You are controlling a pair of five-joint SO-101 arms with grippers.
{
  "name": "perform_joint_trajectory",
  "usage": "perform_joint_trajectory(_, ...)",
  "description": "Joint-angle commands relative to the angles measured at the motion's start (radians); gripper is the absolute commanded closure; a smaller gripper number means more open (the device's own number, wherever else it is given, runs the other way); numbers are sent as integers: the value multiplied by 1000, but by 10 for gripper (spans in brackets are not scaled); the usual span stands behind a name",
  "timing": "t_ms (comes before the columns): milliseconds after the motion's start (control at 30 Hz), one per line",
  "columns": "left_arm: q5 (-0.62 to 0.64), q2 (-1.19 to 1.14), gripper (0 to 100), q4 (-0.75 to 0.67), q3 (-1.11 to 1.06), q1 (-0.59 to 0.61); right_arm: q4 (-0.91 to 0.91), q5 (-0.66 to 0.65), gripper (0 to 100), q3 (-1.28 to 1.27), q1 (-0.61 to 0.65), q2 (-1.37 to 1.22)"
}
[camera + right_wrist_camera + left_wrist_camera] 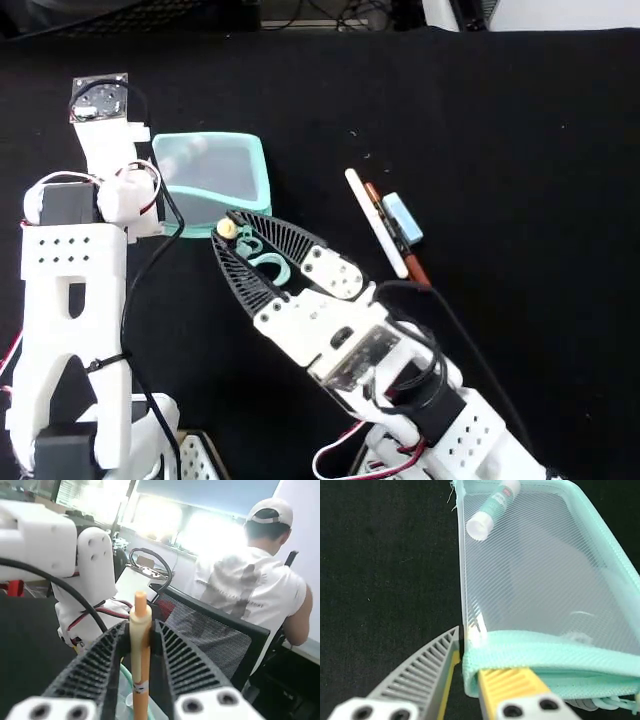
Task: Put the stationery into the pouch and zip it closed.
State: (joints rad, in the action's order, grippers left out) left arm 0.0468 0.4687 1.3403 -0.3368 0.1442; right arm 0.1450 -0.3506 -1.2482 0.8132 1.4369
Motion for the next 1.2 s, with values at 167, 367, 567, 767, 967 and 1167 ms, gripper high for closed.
perform_joint_trajectory(167, 6, 3, 970, -2, 8, -7, -132, 23, 986, 30, 11, -165)
perform_joint_trajectory(367, 5, 3, 970, -2, 8, -7, -259, 2, 986, 38, 8, -358)
perform_joint_trajectory(567, 5, 3, 970, -2, 8, -4, -261, 2, 986, 4, 9, -400)
perform_joint_trajectory(767, 5, 3, 970, -2, 8, -2, -241, 2, 985, -47, 14, -400)
perform_joint_trajectory(967, 5, 3, 970, -2, 8, -2, 198, 9, 906, 153, 11, -400)
perform_joint_trajectory(1167, 5, 3, 970, -3, 8, -2, 520, 9, 787, 349, 15, -398)
